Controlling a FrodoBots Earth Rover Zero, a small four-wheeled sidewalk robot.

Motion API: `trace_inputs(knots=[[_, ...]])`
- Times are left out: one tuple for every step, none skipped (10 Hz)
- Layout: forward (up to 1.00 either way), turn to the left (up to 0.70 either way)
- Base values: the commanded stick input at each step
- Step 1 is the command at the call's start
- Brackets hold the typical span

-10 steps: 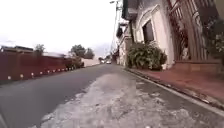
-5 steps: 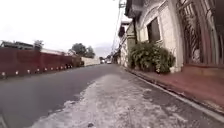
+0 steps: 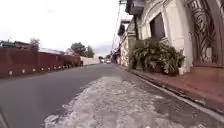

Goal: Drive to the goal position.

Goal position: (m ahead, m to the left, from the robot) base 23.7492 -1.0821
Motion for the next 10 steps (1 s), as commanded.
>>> trace_inputs(knots=[[1.0,0.0],[1.0,0.0],[1.0,0.0],[1.0,0.0],[1.0,0.01],[1.0,0.02],[1.0,0.0],[1.0,0.0],[1.0,0.01],[1.0,0.0]])
